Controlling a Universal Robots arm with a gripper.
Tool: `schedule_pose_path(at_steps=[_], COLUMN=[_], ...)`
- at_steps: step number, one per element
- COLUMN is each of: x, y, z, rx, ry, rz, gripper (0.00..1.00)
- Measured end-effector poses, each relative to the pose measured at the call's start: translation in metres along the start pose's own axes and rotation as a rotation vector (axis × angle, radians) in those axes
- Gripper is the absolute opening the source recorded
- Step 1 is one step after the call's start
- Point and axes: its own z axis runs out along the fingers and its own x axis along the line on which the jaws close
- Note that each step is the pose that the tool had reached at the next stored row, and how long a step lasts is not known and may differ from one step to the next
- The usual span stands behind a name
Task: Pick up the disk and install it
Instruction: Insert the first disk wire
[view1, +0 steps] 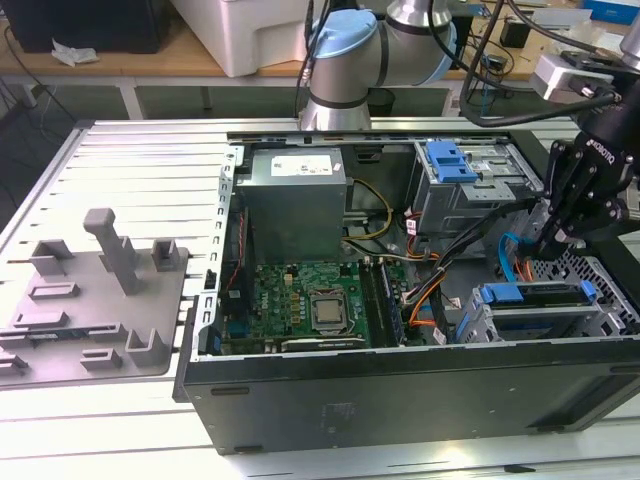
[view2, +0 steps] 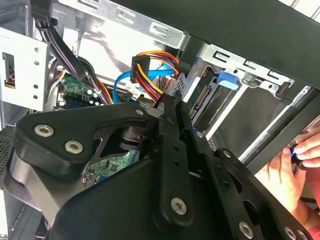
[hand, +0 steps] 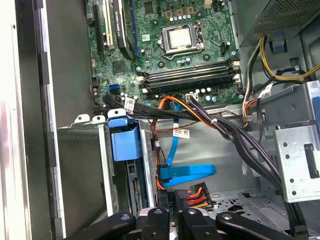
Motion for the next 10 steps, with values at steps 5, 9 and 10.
schedule_pose_path(at_steps=[5, 9, 10], x=[0.0003, 0.0024, 0.0028], y=[0.0, -0.0003, -0.0003], z=[-0.0001, -0.0001, -0.0005], rx=[-0.0002, -0.0013, -0.0013], ry=[-0.0015, -0.0095, -0.0095], rz=[0.0, -0.001, -0.001], gripper=[0.17, 0.17, 0.17])
